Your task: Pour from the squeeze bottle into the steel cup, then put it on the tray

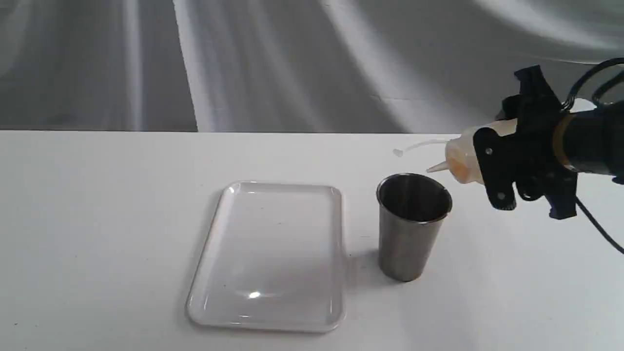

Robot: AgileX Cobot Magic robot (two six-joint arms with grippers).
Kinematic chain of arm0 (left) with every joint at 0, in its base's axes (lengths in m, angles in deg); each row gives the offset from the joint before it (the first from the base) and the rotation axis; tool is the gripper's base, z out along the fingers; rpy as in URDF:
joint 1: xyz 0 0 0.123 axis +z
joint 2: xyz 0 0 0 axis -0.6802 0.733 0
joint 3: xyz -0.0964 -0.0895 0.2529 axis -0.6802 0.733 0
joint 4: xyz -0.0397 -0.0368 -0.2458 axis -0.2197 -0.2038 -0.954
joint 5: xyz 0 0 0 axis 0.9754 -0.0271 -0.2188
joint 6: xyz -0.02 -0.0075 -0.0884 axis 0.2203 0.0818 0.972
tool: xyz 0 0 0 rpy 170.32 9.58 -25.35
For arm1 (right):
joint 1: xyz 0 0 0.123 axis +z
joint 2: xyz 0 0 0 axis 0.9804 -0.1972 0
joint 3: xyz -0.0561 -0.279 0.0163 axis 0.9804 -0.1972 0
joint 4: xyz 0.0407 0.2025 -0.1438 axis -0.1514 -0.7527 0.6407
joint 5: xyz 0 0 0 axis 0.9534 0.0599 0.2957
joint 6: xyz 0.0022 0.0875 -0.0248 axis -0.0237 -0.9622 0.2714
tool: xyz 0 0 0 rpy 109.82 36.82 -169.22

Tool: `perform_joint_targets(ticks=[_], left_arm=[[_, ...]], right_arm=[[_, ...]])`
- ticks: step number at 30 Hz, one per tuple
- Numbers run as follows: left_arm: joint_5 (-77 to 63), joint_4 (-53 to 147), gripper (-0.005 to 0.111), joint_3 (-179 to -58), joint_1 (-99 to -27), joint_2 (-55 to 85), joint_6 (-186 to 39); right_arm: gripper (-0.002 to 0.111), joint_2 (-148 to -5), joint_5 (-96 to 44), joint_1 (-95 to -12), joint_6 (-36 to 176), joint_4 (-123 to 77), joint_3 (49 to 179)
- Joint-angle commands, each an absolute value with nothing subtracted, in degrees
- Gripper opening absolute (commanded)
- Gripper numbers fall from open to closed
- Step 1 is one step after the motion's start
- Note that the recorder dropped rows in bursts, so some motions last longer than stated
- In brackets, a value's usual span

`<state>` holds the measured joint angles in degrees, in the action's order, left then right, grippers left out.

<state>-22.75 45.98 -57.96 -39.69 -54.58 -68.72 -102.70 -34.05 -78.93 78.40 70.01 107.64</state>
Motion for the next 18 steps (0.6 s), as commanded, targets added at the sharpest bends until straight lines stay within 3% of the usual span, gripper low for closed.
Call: perform_joint_targets(ticks=[1,18], left_arm=[[-22.31,45.93,0.000,-57.71,-40.15,-54.73,-68.60],[-22.31,45.93,0.000,-57.71,-40.15,-54.73,-68.47]], right_arm=[[0.000,-102.25,-35.68,-78.40,78.57,72.29,108.15],[0.000,-102.89,-40.95,-75.15,78.84,77.30,112.79]])
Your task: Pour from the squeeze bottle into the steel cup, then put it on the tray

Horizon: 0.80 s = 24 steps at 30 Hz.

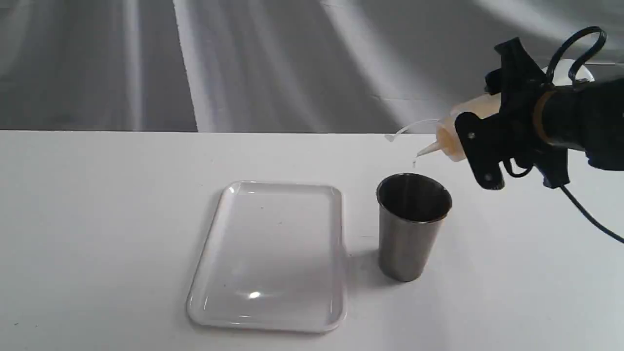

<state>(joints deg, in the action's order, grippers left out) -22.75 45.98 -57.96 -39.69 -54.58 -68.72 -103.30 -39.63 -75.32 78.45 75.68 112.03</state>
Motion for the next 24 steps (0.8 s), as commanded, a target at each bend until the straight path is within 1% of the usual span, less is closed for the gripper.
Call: perform_joint_targets(ticks=[1,12,18,24], left_arm=[[-22.31,45.93,0.000,-57.71,-40.15,-54.73,-68.60],[-22.31,45.93,0.000,-57.71,-40.15,-54.73,-68.60],[-22.31,45.93,0.000,-57.71,-40.15,-54.73,-68.48],[-22.31,45.93,0.000,-57.71,-40.15,-54.73,-68.48]], right_arm=[[0.000,-102.89,-41.28,-75.15,78.84,77.30,112.79],[0.000,-102.89,-41.52,-75.15,81.80,77.30,112.79],[0.000,-102.89,-41.31,-75.01,87.29,77.30,112.79],[0.000,-102.89,-41.17,-74.60,87.36,77.30,112.79]])
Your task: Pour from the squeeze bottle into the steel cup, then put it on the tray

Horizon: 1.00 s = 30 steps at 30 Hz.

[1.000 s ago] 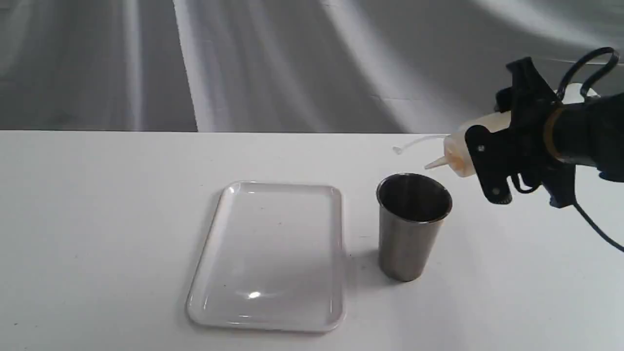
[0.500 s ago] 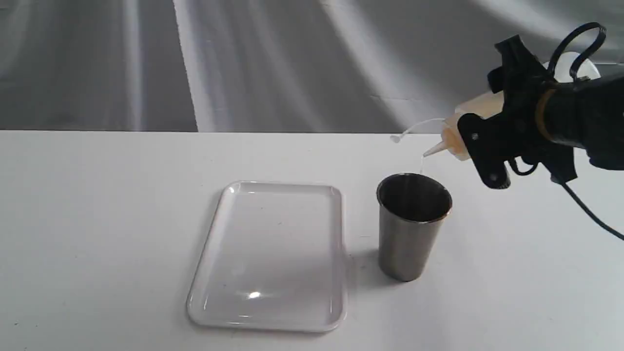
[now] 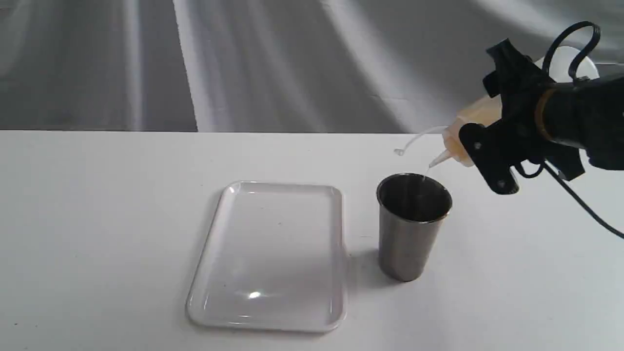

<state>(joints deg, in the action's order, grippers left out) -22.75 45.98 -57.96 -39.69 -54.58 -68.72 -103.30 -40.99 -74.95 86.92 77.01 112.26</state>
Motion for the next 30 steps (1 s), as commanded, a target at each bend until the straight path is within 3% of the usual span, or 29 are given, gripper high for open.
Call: perform_joint_targets(ticks=[1,30], left_arm=[[-22.31,45.93,0.000,-57.71,-40.15,-54.73,-68.58],[-22.31,45.93,0.000,-57.71,-40.15,-54.73,-68.59]], right_arm=[[0.000,-102.89,-41.07,-74.60,87.36,77.30,112.79],[0.000,-102.75,-38.93,-74.60,86.94,70.71,112.52]])
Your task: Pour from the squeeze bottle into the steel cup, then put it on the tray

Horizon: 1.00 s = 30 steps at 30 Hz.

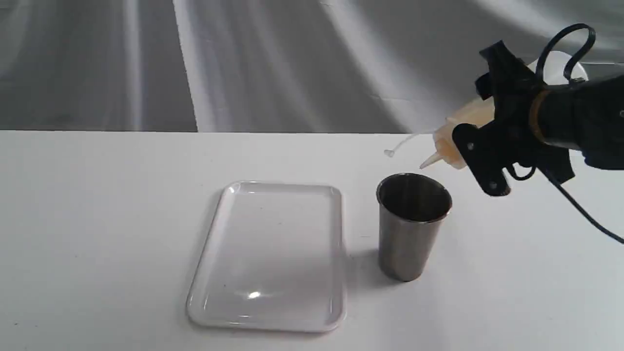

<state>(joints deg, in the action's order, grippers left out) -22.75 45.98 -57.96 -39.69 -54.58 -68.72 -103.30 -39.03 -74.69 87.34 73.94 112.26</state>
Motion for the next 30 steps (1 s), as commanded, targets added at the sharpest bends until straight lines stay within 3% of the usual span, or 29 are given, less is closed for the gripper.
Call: perform_joint_targets(ticks=[1,12,30], left_arm=[[-22.31,45.93,0.000,-57.71,-40.15,-54.73,-68.59],[-22.31,45.93,0.000,-57.71,-40.15,-54.73,-68.41],[-22.31,45.93,0.000,-57.71,-40.15,-54.73,-68.59]], right_arm=[[0.000,-102.75,-38.93,-74.60,86.94,69.15,112.52],[0.000,-102.69,-43.84,-74.95,86.94,60.80,110.96],[0.000,-102.62,-39.78,-78.25,75.23,55.05,108.50]])
